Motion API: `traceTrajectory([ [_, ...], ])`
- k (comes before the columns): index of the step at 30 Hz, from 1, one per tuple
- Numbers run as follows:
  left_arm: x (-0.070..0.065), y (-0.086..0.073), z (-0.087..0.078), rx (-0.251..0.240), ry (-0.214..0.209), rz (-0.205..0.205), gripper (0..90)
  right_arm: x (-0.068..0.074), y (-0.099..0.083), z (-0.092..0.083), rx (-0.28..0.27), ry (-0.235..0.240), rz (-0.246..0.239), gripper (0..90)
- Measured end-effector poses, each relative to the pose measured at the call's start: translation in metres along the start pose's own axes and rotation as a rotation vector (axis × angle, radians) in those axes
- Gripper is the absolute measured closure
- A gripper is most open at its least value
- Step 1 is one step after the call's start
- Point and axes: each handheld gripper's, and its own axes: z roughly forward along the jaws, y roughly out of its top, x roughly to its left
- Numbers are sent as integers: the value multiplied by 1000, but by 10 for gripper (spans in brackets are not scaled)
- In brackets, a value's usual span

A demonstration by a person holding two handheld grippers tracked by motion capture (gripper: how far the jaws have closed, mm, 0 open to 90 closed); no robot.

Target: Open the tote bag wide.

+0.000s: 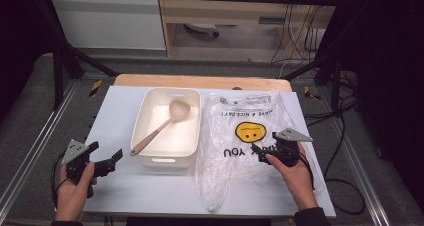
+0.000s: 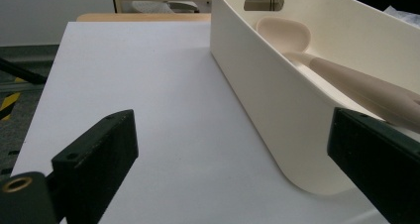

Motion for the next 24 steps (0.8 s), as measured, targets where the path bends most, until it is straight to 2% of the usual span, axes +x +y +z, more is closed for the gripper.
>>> traceTrajectory([
  [2,0,0,0,3,0,3,52,-3,2,0,1,-7,0,95],
  [3,0,0,0,6,-2,1,51,-8,5,-1,1,-32,4,105],
  [6,0,-1,1,10,-2,1,51,-16,12,-4,-7,-61,3,110],
  [8,0,-1,2,13,-1,-4,51,-19,15,-5,-9,-67,10,110],
  [12,0,-2,3,18,-4,-2,51,-37,27,-6,-26,-117,16,121],
  [14,0,-2,3,20,-3,-1,51,-46,32,-6,-28,-126,33,126],
  [16,0,-2,3,22,-4,1,51,-55,37,-5,-17,-138,25,161],
  [17,-1,-2,3,24,-3,1,51,-55,37,-5,-17,-138,25,161],
  [18,-1,-2,3,27,-5,6,51,-65,42,-5,-2,-141,25,173],
  [24,-2,-2,3,30,-8,8,51,-91,47,3,34,-139,32,277],
])
